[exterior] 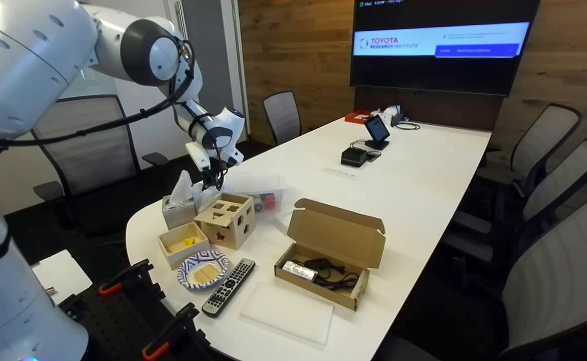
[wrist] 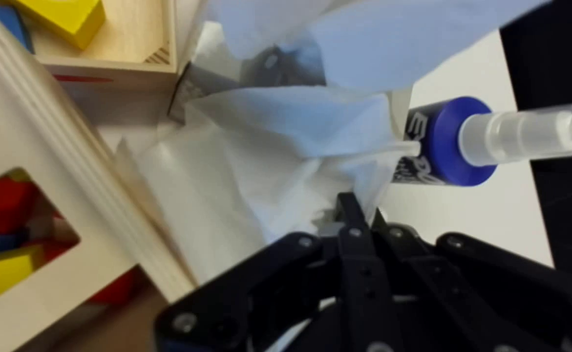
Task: Use the napkin to wipe the shape sorter
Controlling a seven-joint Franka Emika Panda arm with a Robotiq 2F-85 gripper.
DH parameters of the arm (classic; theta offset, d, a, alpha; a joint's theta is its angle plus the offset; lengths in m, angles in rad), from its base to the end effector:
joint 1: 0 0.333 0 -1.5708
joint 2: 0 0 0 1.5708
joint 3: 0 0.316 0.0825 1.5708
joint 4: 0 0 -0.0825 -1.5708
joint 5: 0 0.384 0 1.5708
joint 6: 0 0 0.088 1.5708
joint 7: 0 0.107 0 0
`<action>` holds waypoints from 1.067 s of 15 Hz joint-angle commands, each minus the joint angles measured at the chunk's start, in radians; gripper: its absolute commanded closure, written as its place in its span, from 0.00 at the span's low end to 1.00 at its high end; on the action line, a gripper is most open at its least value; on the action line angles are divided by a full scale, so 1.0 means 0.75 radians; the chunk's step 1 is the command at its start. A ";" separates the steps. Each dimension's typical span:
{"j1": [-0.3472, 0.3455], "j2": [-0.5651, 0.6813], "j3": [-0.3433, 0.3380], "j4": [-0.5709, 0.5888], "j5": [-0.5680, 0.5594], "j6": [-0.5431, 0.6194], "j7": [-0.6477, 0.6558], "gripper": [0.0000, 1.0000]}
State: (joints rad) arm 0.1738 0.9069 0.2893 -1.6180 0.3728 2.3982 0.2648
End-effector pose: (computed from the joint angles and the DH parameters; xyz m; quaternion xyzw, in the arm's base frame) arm 0.6071 0.2853 0.1007 -0.9668 0.0925 0.1343 0.1966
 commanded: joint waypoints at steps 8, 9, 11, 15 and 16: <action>0.176 0.017 -0.173 0.156 -0.074 -0.258 0.285 1.00; 0.176 0.019 -0.170 0.169 -0.077 -0.282 0.279 1.00; 0.187 0.015 -0.180 0.187 -0.089 -0.318 0.294 0.74; 0.206 -0.005 -0.202 0.205 -0.120 -0.326 0.318 0.51; 0.210 -0.009 -0.209 0.208 -0.133 -0.318 0.315 0.44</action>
State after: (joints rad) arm 0.3054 0.9096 0.1599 -1.4912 0.3016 2.1903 0.4666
